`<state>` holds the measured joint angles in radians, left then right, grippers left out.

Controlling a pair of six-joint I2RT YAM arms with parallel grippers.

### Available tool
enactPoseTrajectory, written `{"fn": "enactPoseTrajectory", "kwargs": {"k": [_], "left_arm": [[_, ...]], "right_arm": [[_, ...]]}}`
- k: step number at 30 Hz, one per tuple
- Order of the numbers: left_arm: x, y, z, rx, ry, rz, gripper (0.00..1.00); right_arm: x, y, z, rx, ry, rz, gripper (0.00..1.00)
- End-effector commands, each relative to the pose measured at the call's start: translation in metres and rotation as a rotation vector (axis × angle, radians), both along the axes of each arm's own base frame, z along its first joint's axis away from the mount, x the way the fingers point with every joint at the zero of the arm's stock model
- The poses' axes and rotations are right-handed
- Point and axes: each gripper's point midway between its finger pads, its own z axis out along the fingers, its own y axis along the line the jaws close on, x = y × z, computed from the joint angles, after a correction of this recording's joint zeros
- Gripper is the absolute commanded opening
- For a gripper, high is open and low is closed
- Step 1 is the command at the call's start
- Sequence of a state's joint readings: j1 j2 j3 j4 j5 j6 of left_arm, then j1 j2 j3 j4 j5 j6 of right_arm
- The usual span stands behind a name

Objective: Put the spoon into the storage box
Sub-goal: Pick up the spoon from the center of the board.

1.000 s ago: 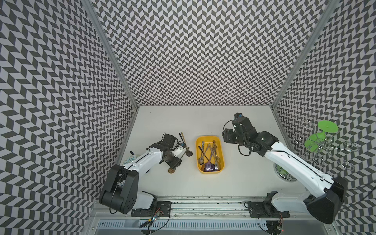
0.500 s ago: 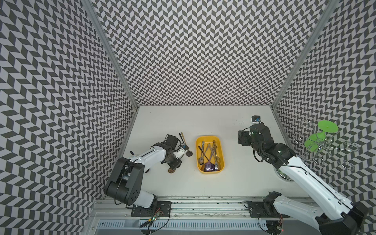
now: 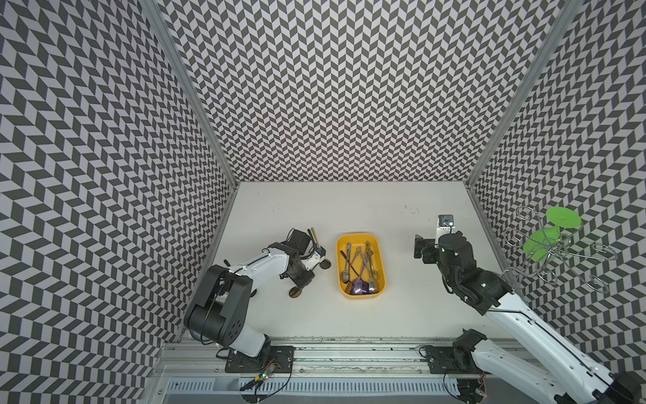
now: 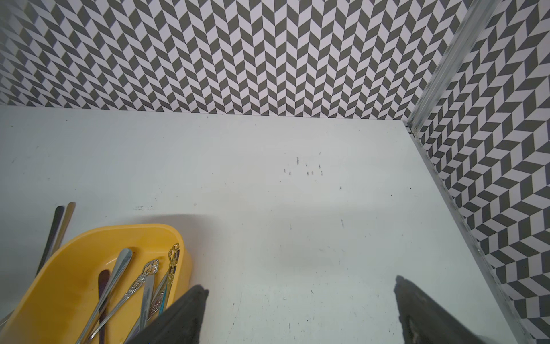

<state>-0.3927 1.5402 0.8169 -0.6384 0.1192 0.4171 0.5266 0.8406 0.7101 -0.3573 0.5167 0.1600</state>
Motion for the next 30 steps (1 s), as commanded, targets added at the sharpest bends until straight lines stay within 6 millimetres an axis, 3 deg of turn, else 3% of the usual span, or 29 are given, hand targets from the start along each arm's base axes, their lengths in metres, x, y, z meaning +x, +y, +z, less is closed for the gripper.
{"fn": "enactPoseTrajectory", "kwargs": {"k": [1,8,16,30], "left_arm": [[-0.004,-0.001,-0.007,0.016,0.038,-0.006,0.16],[-0.010,0.001,-0.005,0.035,0.073,-0.021,0.00],[-0.014,0.005,0.015,0.066,0.102,-0.047,0.00],[-0.035,0.053,0.033,0.231,0.143,-0.109,0.00]], "right_arm": [[0.002,-0.004,0.021,0.033,-0.122,-0.013,1.00],[-0.006,-0.020,0.028,0.012,-0.192,-0.063,1.00],[-0.006,-0.022,0.031,0.002,-0.206,-0.076,1.00],[-0.007,-0.027,0.031,-0.008,-0.209,-0.100,1.00]]}}
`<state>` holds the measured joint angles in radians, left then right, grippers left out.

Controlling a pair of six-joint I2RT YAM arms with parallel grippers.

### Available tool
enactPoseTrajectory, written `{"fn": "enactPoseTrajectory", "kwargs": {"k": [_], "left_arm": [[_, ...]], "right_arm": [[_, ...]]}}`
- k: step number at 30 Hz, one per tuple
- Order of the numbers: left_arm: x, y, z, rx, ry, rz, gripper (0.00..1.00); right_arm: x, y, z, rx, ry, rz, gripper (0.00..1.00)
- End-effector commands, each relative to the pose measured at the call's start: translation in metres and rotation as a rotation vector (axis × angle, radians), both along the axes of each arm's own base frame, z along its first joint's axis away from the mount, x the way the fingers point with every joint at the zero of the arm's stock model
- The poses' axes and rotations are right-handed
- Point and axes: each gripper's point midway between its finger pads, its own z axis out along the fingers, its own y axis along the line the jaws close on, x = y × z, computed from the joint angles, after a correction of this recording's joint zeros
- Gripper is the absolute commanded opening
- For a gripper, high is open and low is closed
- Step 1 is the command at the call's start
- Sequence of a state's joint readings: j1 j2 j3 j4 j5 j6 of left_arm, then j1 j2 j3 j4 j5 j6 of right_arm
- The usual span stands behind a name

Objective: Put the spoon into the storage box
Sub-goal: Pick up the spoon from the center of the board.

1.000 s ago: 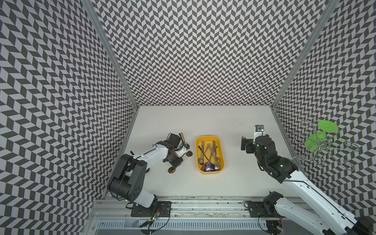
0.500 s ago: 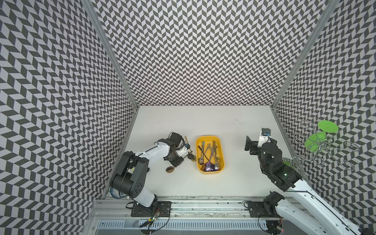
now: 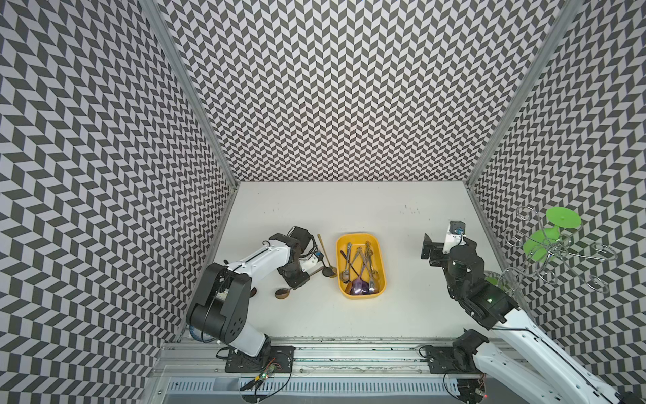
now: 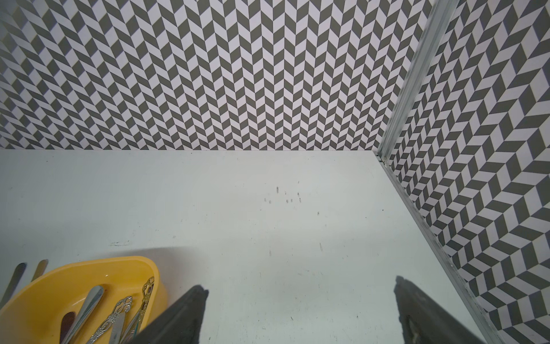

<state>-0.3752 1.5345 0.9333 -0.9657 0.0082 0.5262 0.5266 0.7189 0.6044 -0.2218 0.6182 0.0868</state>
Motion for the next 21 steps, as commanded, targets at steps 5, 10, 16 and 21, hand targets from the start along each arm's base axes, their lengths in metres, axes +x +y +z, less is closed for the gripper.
{"fn": "enactPoseTrajectory", "kwargs": {"k": [5,10,16,21], "left_arm": [[0.010,0.031,0.031,0.027,-0.054,-0.025,0.00],[0.037,0.004,0.067,-0.136,-0.100,0.022,0.00],[0.060,-0.052,0.105,-0.444,-0.069,0.122,0.00],[0.056,-0.099,0.133,-0.767,0.050,0.203,0.00]], "right_arm": [[0.001,-0.004,0.014,0.029,-0.061,-0.025,1.00],[0.000,-0.005,0.012,0.032,-0.057,-0.028,1.00],[0.000,-0.007,0.012,0.031,-0.056,-0.037,1.00],[0.000,-0.009,0.014,0.026,-0.066,-0.047,1.00]]}}
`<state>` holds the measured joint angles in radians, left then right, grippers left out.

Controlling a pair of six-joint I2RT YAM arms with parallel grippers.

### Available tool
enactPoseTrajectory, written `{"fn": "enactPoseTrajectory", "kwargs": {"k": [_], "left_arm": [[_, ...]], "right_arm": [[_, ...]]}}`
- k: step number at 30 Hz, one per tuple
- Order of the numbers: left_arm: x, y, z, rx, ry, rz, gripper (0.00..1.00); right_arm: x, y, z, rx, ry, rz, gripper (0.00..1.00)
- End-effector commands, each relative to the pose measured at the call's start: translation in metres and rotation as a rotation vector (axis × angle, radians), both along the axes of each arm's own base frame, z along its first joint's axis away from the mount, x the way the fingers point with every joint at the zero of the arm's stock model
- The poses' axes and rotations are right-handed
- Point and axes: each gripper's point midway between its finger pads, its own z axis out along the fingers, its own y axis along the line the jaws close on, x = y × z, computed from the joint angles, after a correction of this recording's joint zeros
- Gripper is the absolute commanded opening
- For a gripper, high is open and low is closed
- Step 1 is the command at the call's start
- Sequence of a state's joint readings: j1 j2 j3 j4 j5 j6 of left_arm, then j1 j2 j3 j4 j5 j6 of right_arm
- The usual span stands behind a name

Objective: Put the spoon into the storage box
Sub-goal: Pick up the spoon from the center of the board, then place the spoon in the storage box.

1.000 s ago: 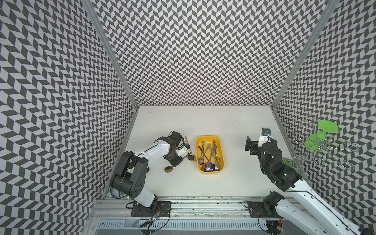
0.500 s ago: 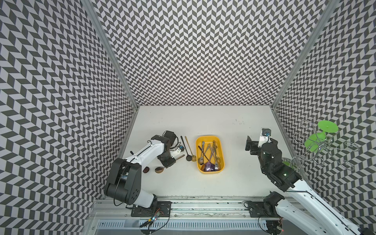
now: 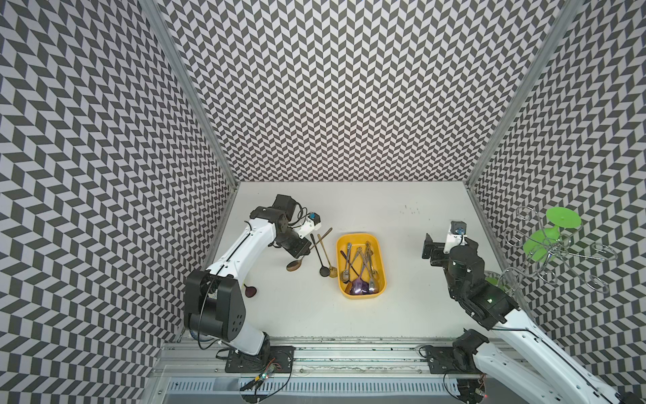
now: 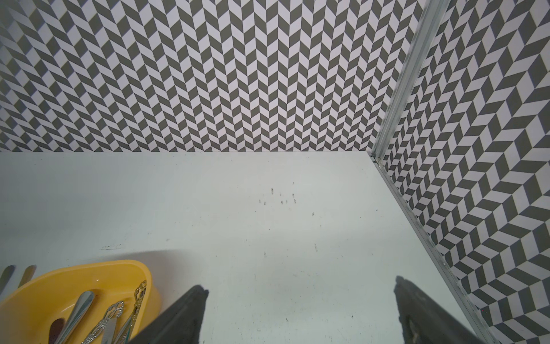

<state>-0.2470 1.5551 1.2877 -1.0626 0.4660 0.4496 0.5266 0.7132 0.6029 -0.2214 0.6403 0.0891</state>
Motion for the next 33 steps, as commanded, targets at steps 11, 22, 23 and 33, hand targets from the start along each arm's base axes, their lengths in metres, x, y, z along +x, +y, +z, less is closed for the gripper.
{"fn": "enactPoseTrajectory", "kwargs": {"k": [11,22,23,33], "left_arm": [[-0.018,-0.083,0.047,-0.712,0.434,0.118,0.00],[-0.023,-0.107,0.026,-0.756,0.657,0.165,0.00],[-0.021,-0.107,0.023,-0.755,0.668,0.173,0.00],[-0.008,-0.111,0.002,-0.723,0.718,0.233,0.05]], "right_arm": [[0.001,-0.002,0.011,0.034,-0.056,-0.015,1.00],[0.000,-0.004,0.008,0.033,-0.046,-0.021,1.00],[0.000,-0.004,0.007,0.033,-0.045,-0.020,1.00],[0.000,-0.007,0.010,0.023,-0.056,-0.036,1.00]]}}
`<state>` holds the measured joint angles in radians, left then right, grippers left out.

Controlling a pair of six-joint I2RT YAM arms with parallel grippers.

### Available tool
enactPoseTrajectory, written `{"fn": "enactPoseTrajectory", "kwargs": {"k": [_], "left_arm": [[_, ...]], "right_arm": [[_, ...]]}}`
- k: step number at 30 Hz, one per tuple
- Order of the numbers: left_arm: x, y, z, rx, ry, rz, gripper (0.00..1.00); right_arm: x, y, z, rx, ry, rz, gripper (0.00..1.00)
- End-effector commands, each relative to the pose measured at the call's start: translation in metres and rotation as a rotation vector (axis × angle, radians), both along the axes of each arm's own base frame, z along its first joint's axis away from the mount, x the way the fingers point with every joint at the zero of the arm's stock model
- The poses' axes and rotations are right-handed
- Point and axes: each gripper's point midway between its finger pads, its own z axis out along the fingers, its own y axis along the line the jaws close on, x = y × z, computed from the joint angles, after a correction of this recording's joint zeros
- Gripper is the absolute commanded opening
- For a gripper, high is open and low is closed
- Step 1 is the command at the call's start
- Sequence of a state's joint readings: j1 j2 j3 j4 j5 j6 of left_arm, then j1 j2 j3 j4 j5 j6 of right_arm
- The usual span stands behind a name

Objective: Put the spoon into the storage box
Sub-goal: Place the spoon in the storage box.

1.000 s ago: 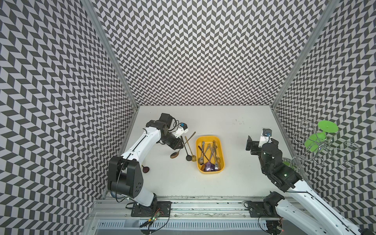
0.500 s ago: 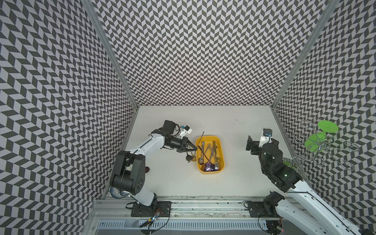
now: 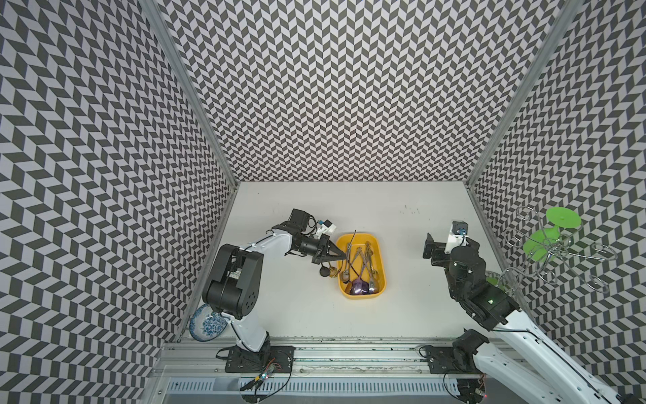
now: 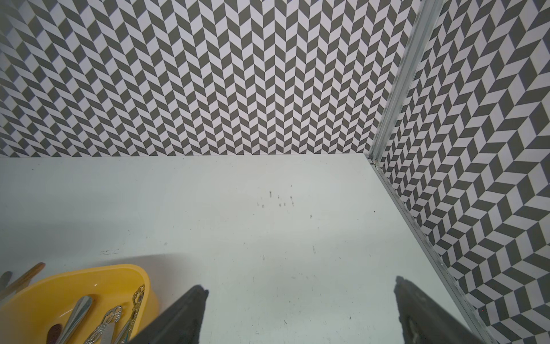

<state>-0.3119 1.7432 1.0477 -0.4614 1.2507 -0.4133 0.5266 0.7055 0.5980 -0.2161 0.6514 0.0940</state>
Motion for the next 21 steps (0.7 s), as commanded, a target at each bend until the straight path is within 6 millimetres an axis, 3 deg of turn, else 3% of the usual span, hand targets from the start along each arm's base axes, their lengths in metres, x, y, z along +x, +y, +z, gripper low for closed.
{"fn": "enactPoseTrajectory", "kwargs": {"k": [1,6,8,15,21], "left_arm": [[0.009,-0.006,0.006,-0.029,-0.010,-0.003,0.08],[0.004,-0.011,0.004,-0.034,0.004,-0.021,0.36],[0.002,-0.013,0.005,-0.042,0.008,-0.029,0.43],[0.001,-0.014,0.020,-0.068,-0.039,-0.042,0.54],[0.008,-0.007,0.030,-0.015,-0.178,-0.025,0.64]], "right_arm": [[0.001,-0.004,0.007,0.018,-0.044,-0.022,1.00],[0.000,-0.006,0.009,0.015,-0.050,-0.030,1.00],[0.001,-0.005,0.007,0.015,-0.044,-0.027,1.00],[0.000,-0.005,0.007,0.014,-0.044,-0.025,1.00],[0.001,-0.004,0.008,0.014,-0.048,-0.022,1.00]]}}
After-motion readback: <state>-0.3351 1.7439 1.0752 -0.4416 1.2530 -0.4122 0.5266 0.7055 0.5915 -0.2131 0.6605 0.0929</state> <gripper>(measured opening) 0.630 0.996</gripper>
